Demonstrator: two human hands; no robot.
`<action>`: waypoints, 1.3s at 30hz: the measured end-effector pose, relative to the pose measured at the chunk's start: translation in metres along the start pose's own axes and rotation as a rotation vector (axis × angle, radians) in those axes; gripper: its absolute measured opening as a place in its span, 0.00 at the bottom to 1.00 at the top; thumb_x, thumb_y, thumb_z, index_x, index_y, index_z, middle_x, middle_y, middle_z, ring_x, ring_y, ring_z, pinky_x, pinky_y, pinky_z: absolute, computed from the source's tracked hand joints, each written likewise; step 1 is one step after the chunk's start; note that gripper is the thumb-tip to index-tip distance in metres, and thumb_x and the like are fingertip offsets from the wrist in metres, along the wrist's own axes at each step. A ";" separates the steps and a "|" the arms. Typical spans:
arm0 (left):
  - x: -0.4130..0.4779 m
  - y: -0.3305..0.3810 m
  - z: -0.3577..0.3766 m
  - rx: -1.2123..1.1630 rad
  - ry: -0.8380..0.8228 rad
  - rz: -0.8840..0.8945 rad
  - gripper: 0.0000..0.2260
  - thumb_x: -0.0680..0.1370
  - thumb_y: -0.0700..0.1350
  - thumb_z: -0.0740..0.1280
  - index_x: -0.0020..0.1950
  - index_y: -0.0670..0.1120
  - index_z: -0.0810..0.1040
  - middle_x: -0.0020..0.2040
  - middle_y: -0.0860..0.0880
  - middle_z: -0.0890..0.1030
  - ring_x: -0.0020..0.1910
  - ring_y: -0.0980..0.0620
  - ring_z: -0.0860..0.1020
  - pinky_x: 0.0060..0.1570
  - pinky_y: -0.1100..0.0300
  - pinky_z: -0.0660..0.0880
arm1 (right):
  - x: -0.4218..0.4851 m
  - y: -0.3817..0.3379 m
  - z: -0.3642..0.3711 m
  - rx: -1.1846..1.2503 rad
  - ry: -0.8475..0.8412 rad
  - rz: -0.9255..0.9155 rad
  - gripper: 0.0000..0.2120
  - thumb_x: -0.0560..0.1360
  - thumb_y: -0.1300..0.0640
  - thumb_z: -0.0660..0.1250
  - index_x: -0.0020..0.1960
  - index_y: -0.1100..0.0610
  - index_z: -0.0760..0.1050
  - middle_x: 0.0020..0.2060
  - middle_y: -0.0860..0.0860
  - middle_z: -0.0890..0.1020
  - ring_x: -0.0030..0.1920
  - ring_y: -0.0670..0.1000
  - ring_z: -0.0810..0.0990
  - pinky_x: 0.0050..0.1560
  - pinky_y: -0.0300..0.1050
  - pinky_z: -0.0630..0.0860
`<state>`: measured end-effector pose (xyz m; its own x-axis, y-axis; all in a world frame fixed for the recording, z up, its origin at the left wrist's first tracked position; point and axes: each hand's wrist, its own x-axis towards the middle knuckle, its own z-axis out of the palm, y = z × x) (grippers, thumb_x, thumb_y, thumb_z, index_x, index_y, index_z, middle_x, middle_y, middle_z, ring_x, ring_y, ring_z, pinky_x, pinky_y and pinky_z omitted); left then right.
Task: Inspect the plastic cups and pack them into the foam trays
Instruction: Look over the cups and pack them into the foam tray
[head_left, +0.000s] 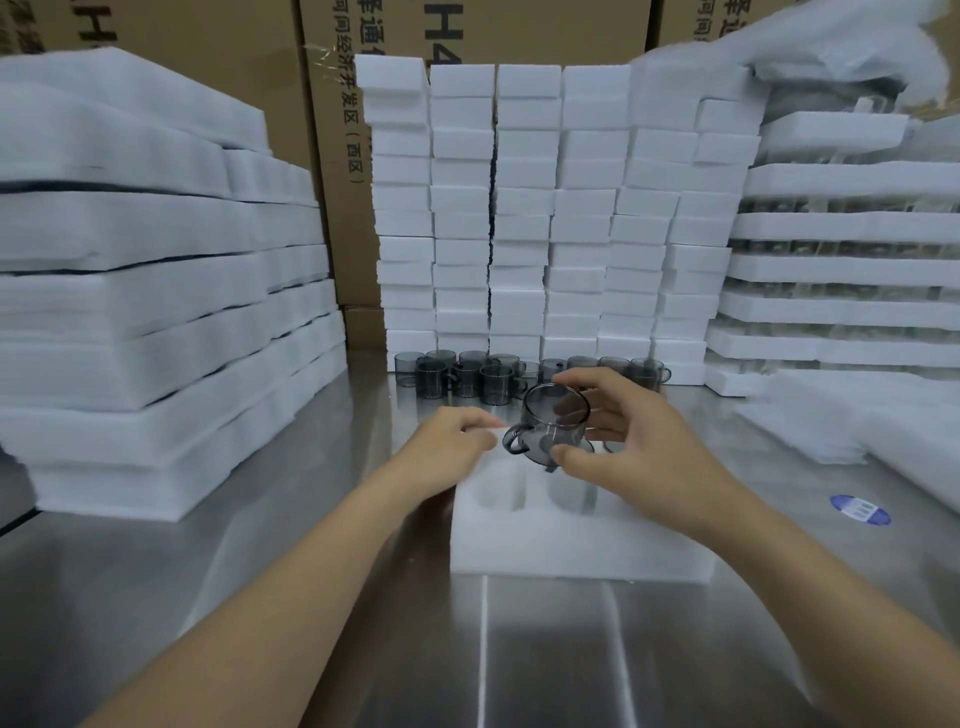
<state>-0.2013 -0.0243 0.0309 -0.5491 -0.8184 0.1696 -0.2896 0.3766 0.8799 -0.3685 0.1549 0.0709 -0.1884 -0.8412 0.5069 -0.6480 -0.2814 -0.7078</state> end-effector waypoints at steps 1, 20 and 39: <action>0.000 0.000 0.002 -0.015 -0.011 0.002 0.09 0.83 0.41 0.69 0.57 0.50 0.88 0.58 0.48 0.87 0.62 0.46 0.83 0.69 0.42 0.78 | 0.000 0.000 0.000 -0.005 0.002 -0.007 0.28 0.66 0.50 0.79 0.65 0.40 0.77 0.52 0.41 0.85 0.58 0.44 0.84 0.63 0.44 0.79; -0.022 0.026 -0.002 -0.329 -0.319 -0.053 0.23 0.81 0.67 0.66 0.63 0.53 0.87 0.62 0.53 0.87 0.56 0.53 0.84 0.62 0.52 0.74 | 0.001 0.003 -0.001 -0.255 -0.103 0.025 0.34 0.76 0.63 0.73 0.76 0.38 0.71 0.66 0.38 0.80 0.69 0.42 0.76 0.73 0.50 0.73; -0.022 0.013 -0.015 -0.369 -0.384 -0.045 0.24 0.79 0.70 0.68 0.67 0.58 0.85 0.67 0.56 0.84 0.64 0.54 0.83 0.62 0.55 0.76 | 0.002 0.002 0.004 -0.202 -0.076 0.073 0.27 0.76 0.47 0.77 0.74 0.45 0.76 0.62 0.39 0.82 0.56 0.36 0.83 0.50 0.38 0.84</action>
<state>-0.1809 -0.0077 0.0458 -0.8099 -0.5864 0.0143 -0.0628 0.1109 0.9918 -0.3669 0.1506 0.0686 -0.1887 -0.8905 0.4139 -0.7705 -0.1270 -0.6246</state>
